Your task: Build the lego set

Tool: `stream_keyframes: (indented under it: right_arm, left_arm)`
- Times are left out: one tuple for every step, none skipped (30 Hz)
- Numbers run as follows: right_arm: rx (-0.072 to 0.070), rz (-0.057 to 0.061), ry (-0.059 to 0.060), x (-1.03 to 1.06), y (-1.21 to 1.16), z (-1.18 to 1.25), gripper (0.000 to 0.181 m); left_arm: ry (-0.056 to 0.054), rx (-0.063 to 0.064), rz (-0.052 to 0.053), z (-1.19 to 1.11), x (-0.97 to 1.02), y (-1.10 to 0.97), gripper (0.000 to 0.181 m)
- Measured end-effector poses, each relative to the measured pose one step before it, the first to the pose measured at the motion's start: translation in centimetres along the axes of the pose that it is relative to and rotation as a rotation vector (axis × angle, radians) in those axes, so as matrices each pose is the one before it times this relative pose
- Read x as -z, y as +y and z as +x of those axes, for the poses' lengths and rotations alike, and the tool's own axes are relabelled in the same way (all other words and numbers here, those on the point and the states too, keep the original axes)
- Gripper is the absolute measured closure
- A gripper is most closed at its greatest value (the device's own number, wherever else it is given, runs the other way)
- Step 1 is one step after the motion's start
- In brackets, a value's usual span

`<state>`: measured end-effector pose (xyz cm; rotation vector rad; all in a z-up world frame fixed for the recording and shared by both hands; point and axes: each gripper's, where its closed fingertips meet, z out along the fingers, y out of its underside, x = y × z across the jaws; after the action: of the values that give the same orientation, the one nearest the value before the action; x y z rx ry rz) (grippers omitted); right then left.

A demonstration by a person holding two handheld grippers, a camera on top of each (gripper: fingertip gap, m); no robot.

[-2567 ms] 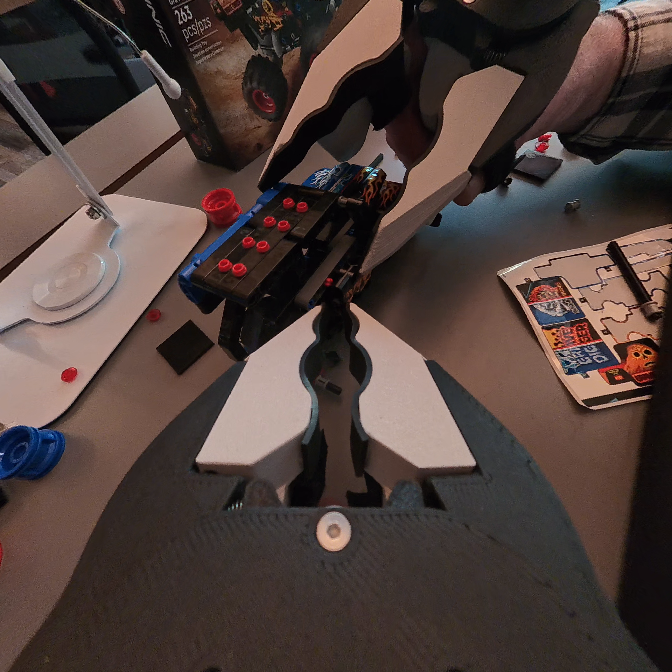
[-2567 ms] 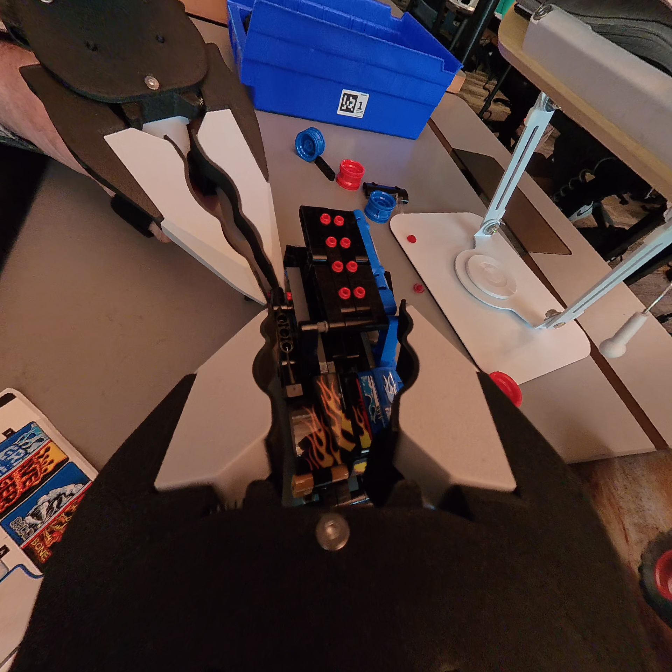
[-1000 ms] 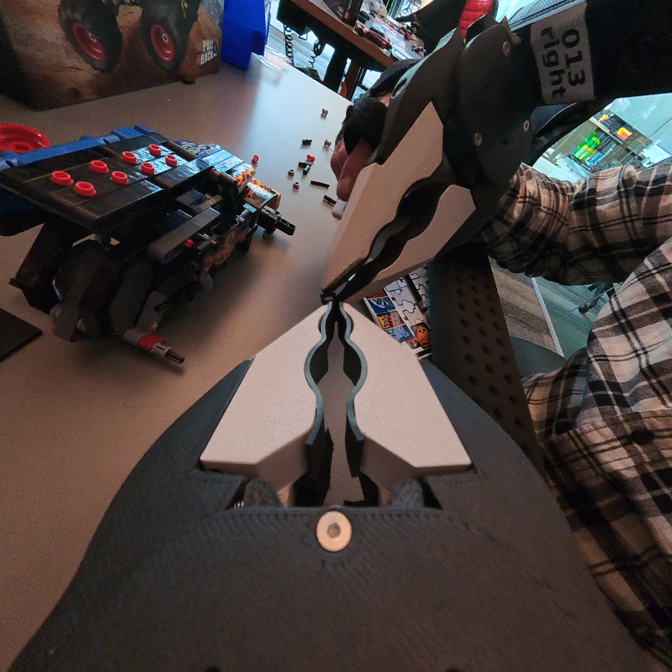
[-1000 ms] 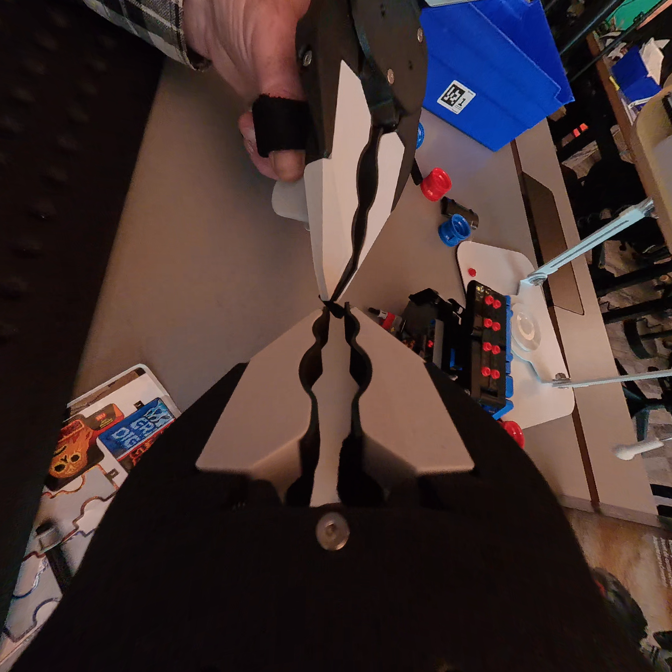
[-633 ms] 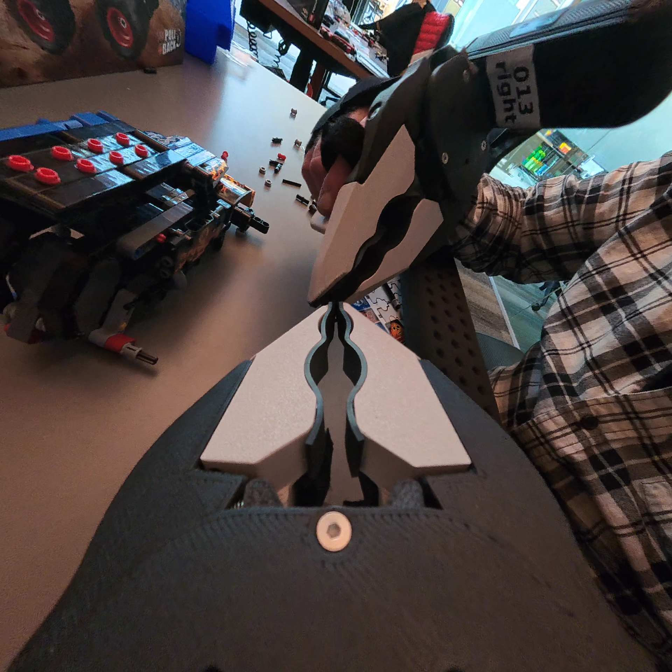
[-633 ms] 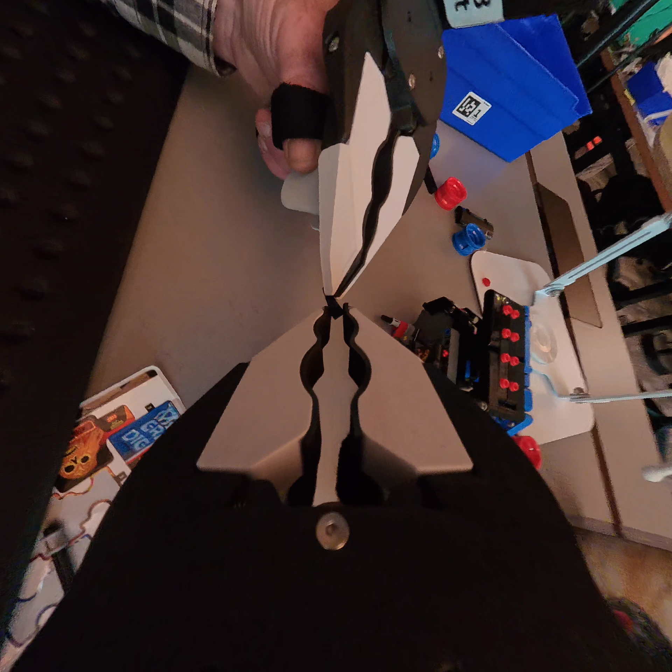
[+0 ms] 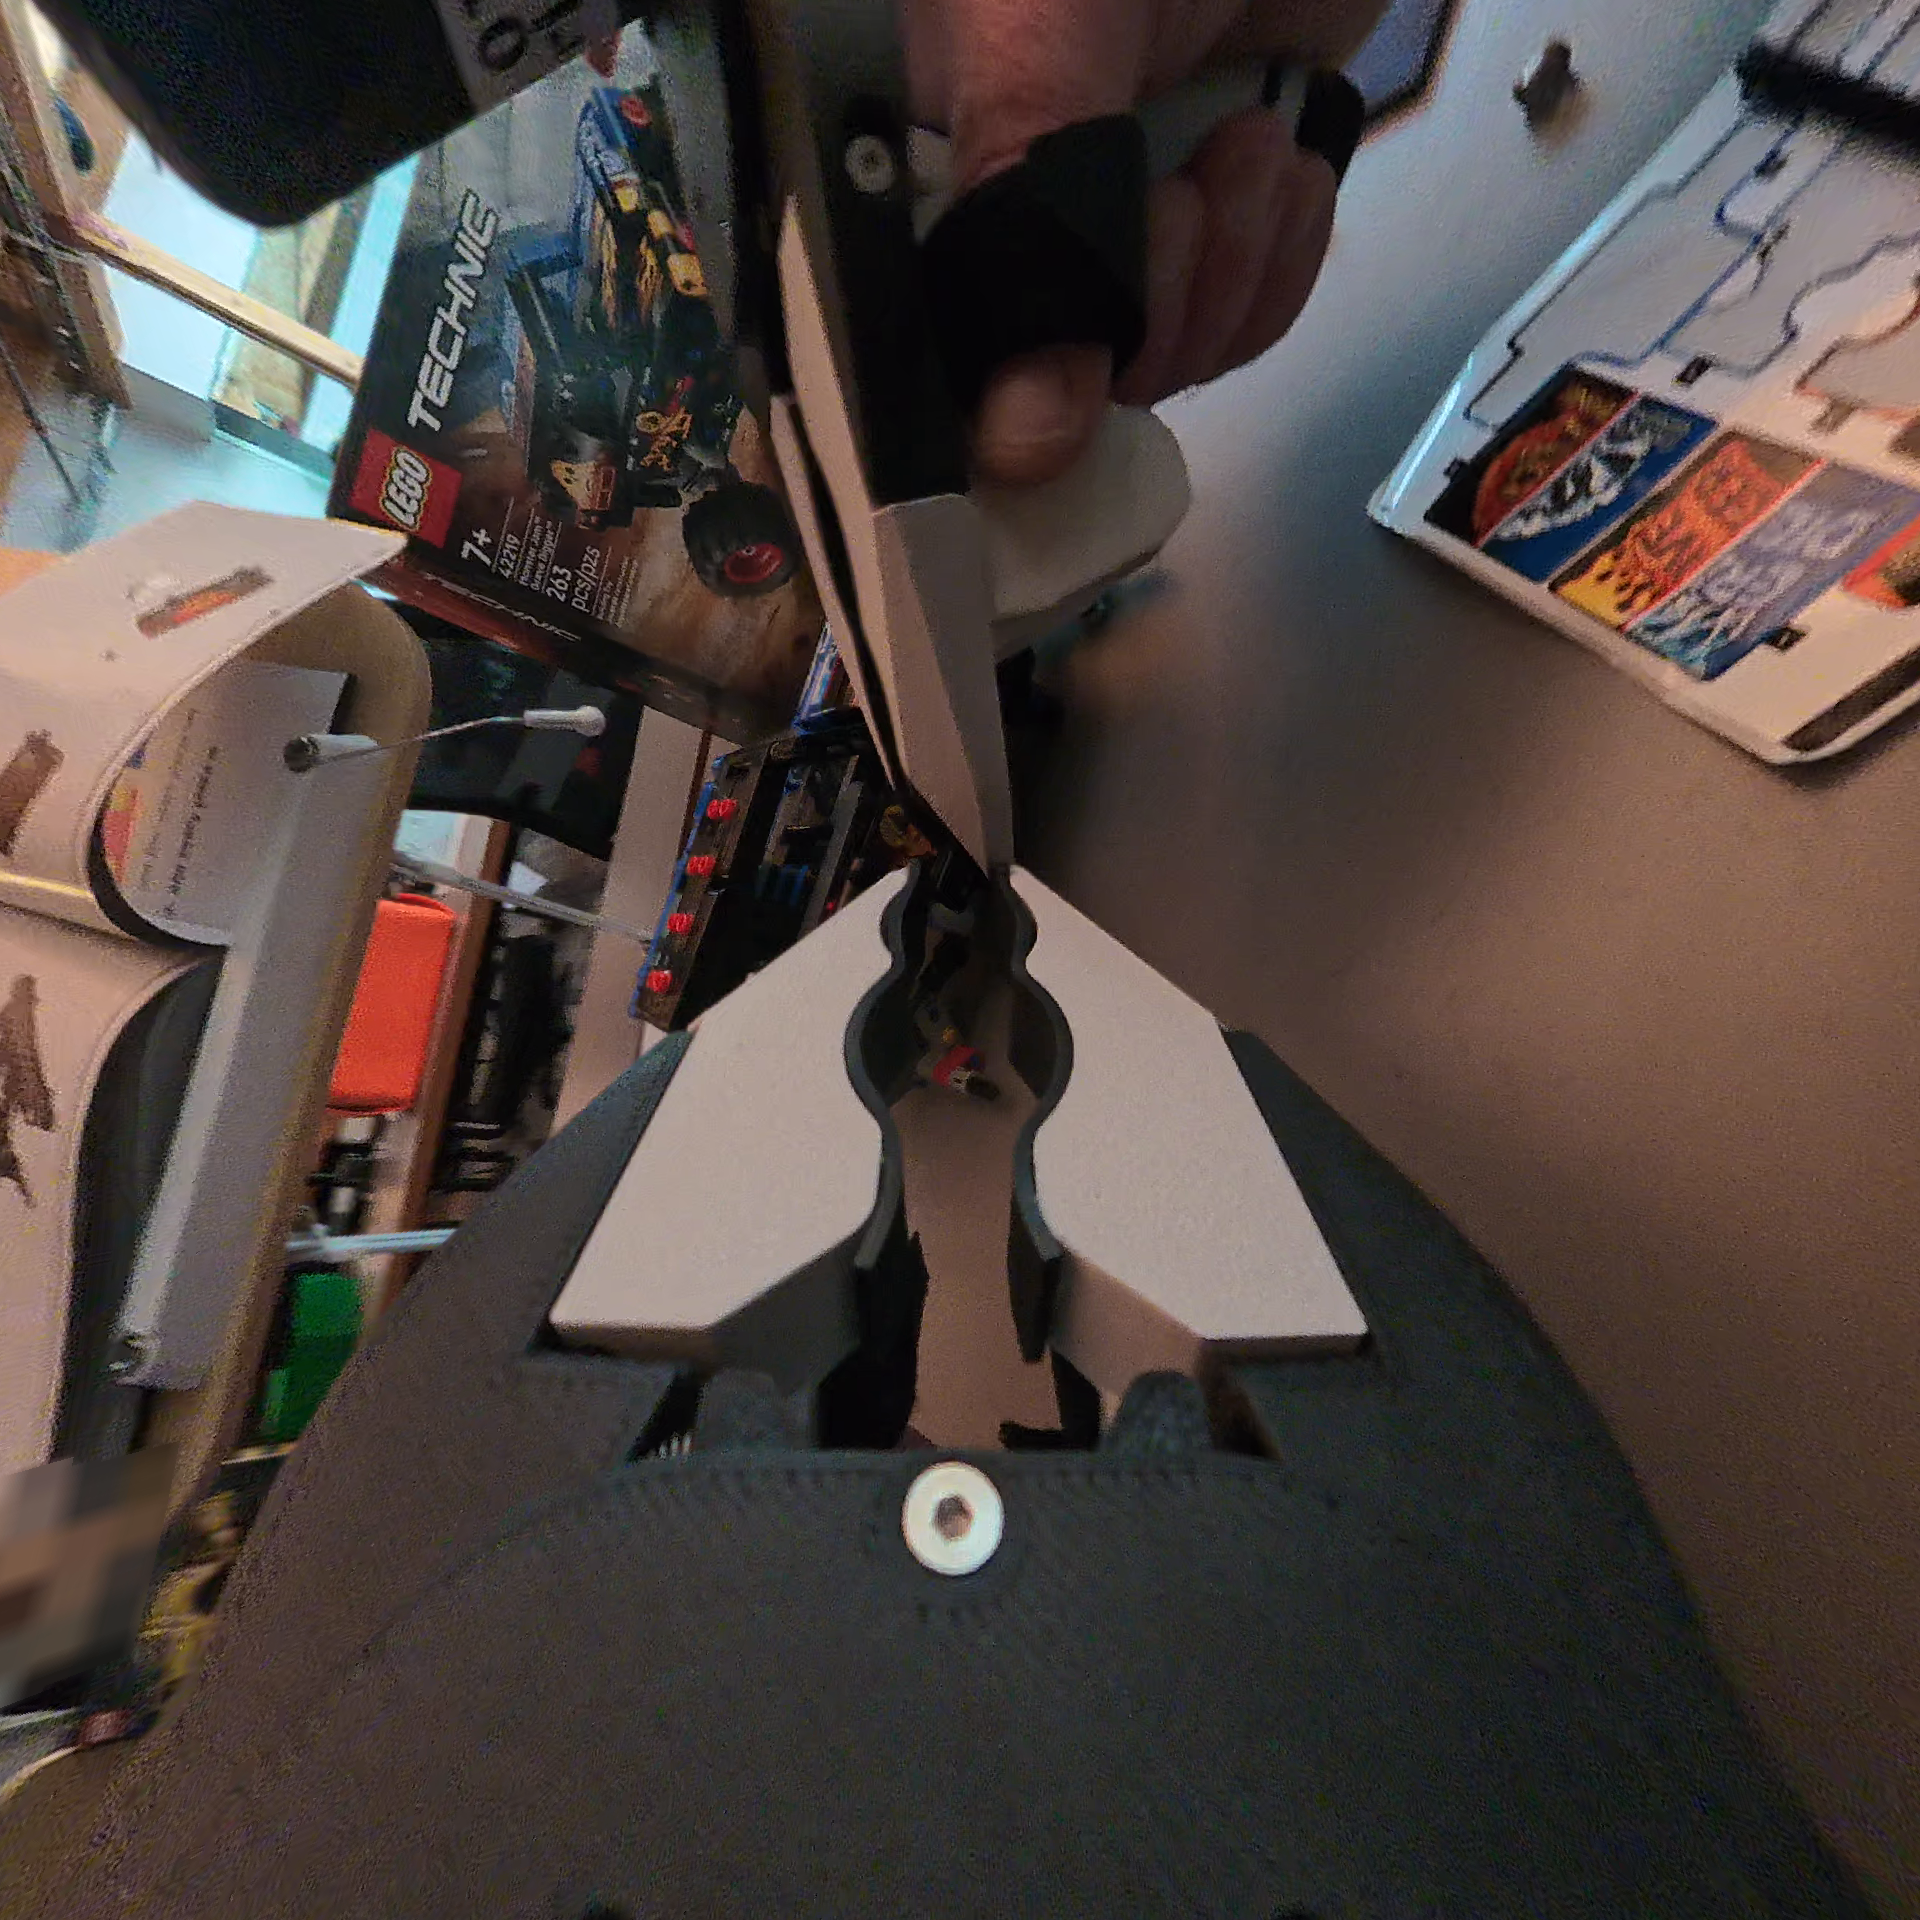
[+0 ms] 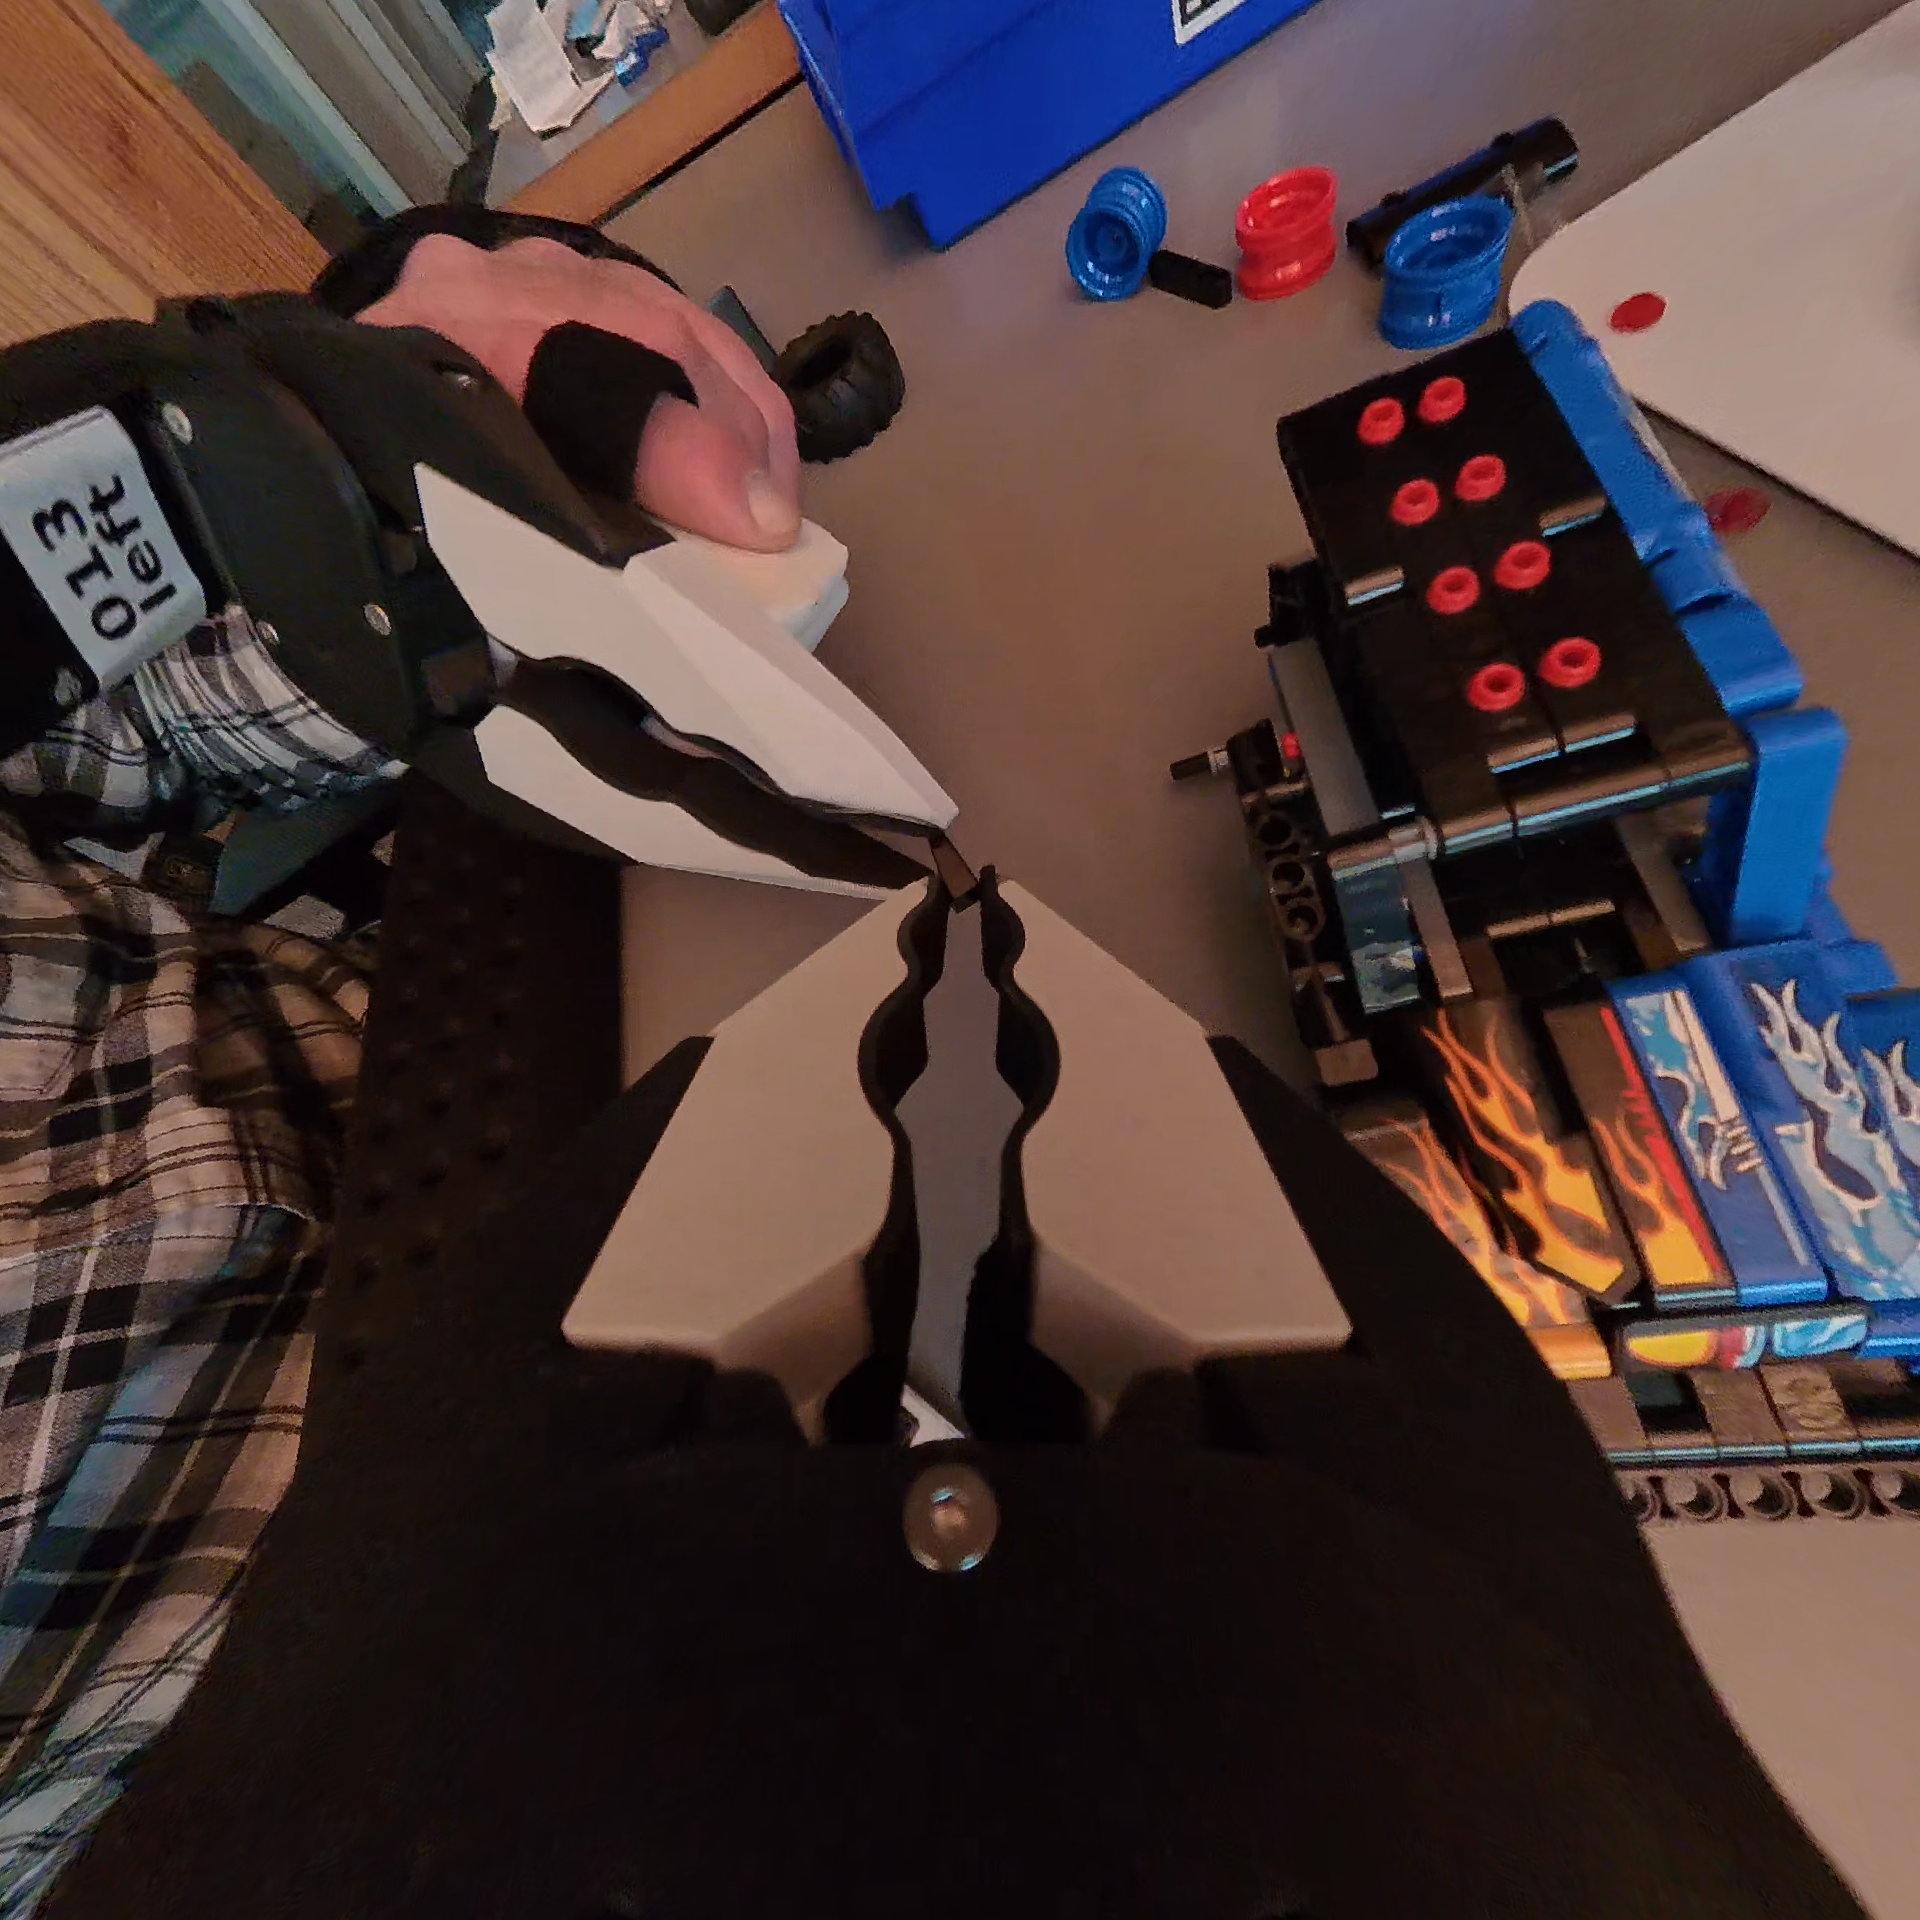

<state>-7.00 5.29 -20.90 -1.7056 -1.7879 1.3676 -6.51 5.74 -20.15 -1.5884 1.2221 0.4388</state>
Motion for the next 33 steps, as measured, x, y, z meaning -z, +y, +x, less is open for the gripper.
stream_keyframes:
  right_arm:
    - [-0.0108,-0.0040,-0.0017,-0.032,0.138,0.076,0.177]
    - [-0.0115,-0.0055,-0.0015,-0.040,0.130,0.079,0.177]
    - [-0.0095,-0.0065,-0.0027,-0.034,0.121,0.062,0.177]
    - [-0.0032,-0.0058,-0.0036,-0.011,0.094,0.010,0.177]
    - [-0.0025,-0.0045,-0.0071,0.037,0.081,-0.048,0.177]
    - [-0.0054,0.0002,-0.0123,0.097,0.005,-0.130,0.177]
    - [-0.0058,0.0054,-0.0203,0.114,-0.073,-0.273,0.178]
    - [-0.0047,0.0001,-0.0143,0.078,0.015,-0.200,0.178]
    - [0.0001,-0.0100,-0.0050,-0.004,0.176,-0.078,0.178]
    - [-0.0012,-0.0072,-0.0046,-0.044,0.172,-0.050,0.178]
    - [-0.0012,0.0012,-0.0067,0.011,0.070,-0.069,0.178]
    - [-0.0002,0.0044,-0.0097,0.091,0.012,-0.083,0.178]
    - [-0.0026,0.0071,-0.0113,0.132,-0.055,-0.104,0.178]
    - [-0.0015,0.0134,-0.0107,0.140,-0.165,-0.115,0.177]
    - [0.0051,0.0155,-0.0130,0.161,-0.226,-0.216,0.175]
    - [0.0044,0.0116,-0.0084,0.156,-0.205,-0.161,0.175]
    - [0.0004,0.0106,-0.0017,0.127,-0.180,-0.023,0.176]
    - [-0.0031,0.0144,-0.0048,0.080,-0.216,-0.036,0.177]
    - [-0.0059,0.0147,-0.0086,0.070,-0.210,-0.075,0.177]
    - [-0.0058,0.0110,-0.0059,0.058,-0.166,-0.041,0.177]
    - [-0.0051,0.0098,-0.0033,0.015,-0.142,-0.012,0.177]
    - [-0.0054,0.0108,-0.0046,0.008,-0.138,-0.003,0.177]
    - [-0.0088,0.0103,-0.0086,0.041,-0.122,-0.022,0.177]
    - [-0.0099,0.0111,-0.0110,0.070,-0.150,-0.041,0.177]
    - [-0.0087,0.0112,-0.0101,0.063,-0.139,-0.049,0.177]
    - [-0.0082,0.0105,-0.0078,0.029,-0.122,-0.033,0.177]
    - [-0.0067,0.0089,-0.0052,-0.002,-0.116,0.011,0.177]
    - [-0.0037,0.0065,-0.0002,-0.019,-0.084,0.048,0.176]
    - [-0.0010,0.0054,0.0056,-0.024,-0.082,0.125,0.176]
    - [0.0047,0.0057,0.0073,0.001,-0.099,0.111,0.176]
    - [0.0087,0.0061,0.0054,0.008,-0.133,0.029,0.176]
    - [0.0074,0.0083,0.0052,0.002,-0.185,-0.022,0.176]
    - [0.0042,0.0059,0.0080,-0.023,-0.152,0.048,0.176]
  left_arm:
    - [-0.0069,-0.0279,-0.0122,0.105,-0.082,0.078,0.170]
    - [0.0017,-0.0035,-0.0099,0.113,-0.109,0.096,0.170]
    - [0.0008,-0.0075,-0.0059,0.116,-0.081,0.052,0.170]
    - [-0.0026,-0.0132,-0.0034,0.093,-0.054,0.007,0.171]
    - [0.0015,-0.0040,0.0002,0.086,-0.008,-0.040,0.170]
    - [-0.0006,0.0016,0.0060,0.010,0.046,-0.084,0.171]
    - [-0.0055,0.0001,-0.0059,-0.102,0.012,0.103,0.173]
    - [0.0036,-0.0027,-0.0058,0.079,-0.039,0.124,0.174]
    - [0.0079,0.0054,0.0075,0.193,0.024,-0.141,0.174]
    - [0.0072,0.0017,-0.0015,0.186,0.023,-0.054,0.174]
    - [-0.0007,0.0011,-0.0007,0.051,0.018,-0.028,0.174]
    - [0.0017,0.0160,0.0081,0.016,0.023,-0.097,0.174]
    - [0.0054,0.0317,0.0112,-0.028,0.004,-0.124,0.174]
    - [0.0000,0.0315,0.0089,-0.144,0.010,-0.092,0.174]
    - [-0.0017,0.0312,0.0106,-0.204,0.018,-0.104,0.174]
    - [0.0079,0.0509,0.0215,-0.151,0.035,-0.204,0.174]
    - [0.0198,0.0691,0.0289,-0.066,0.028,-0.220,0.175]
    - [0.0173,0.0628,0.0269,-0.127,0.036,-0.181,0.174]
    - [0.0108,0.0420,0.0229,-0.134,0.047,-0.129,0.174]
    - [0.0088,0.0307,0.0209,-0.111,0.043,-0.120,0.174]
    - [0.0076,0.0274,0.0123,-0.086,0.003,-0.034,0.174]
    - [0.0003,0.0152,0.0074,-0.111,0.002,-0.036,0.174]
    - [-0.0014,0.0118,0.0056,-0.099,0.010,-0.042,0.174]
    - [0.0023,0.0218,0.0077,-0.079,0.004,-0.109,0.174]
    - [0.0058,0.0280,0.0098,-0.072,0.012,-0.125,0.174]
    - [0.0054,0.0222,0.0086,-0.075,0.029,-0.090,0.174]
    - [0.0035,0.0175,0.0076,-0.093,0.031,-0.058,0.174]
    - [0.0057,0.0223,0.0052,-0.071,0.016,0.000,0.174]
    - [0.0051,0.0272,0.0041,-0.096,-0.013,0.052,0.174]
    - [0.0056,0.0321,0.0060,-0.134,-0.010,0.051,0.174]
    - [0.0124,0.0372,0.0132,-0.069,0.038,-0.069,0.174]
    - [0.0124,0.0415,0.0174,-0.117,0.069,-0.129,0.174]
    - [0.0123,0.0357,0.0115,-0.124,0.051,-0.037,0.174]
